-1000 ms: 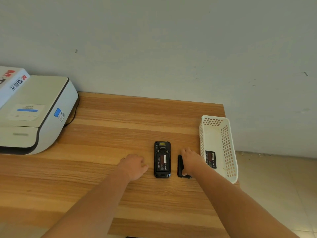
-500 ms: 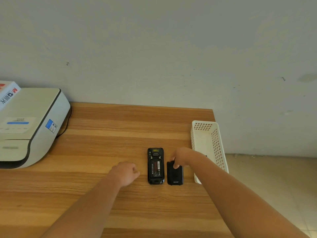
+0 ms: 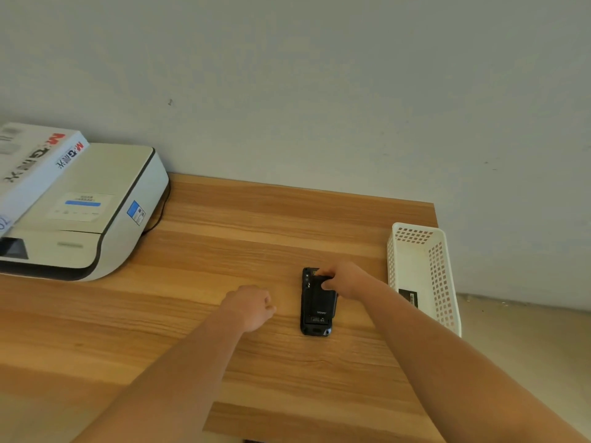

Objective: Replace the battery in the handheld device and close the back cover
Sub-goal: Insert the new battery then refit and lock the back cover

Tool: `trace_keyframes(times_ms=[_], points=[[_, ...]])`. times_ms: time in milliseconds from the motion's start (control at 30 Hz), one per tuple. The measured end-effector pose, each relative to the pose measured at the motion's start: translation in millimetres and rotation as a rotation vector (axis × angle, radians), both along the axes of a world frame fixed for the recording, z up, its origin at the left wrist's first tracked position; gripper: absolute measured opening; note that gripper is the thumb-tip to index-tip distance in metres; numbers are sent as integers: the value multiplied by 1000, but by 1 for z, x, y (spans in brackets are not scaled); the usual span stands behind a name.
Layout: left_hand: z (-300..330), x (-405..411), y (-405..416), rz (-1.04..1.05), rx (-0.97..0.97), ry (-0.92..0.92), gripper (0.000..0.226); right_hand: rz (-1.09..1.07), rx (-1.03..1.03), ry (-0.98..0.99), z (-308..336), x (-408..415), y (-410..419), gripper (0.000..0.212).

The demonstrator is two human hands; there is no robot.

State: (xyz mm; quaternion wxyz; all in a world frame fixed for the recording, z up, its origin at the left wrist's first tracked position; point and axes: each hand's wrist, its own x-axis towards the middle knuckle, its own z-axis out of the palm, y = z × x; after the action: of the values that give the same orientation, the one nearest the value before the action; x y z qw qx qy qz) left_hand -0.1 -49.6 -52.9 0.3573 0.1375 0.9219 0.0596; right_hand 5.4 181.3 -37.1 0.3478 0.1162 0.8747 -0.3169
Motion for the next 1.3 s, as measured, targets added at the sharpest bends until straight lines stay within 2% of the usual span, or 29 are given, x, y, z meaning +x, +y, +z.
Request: trace_keyframes(times_ms=[333,700,1000,1300], points=[[-4,0,0,-93,-41,64,42,75,67,3,-13,-1,-13,40],[16,-21,19,-107,112,295,45,102,89,28,-22,6,-12,42],[20,-22,30,-131,129,322,39,154,131,67,-25,11,-15,43],[18,-16,36,-153,120,326,36,189,186,203,-35,18,-17,41]])
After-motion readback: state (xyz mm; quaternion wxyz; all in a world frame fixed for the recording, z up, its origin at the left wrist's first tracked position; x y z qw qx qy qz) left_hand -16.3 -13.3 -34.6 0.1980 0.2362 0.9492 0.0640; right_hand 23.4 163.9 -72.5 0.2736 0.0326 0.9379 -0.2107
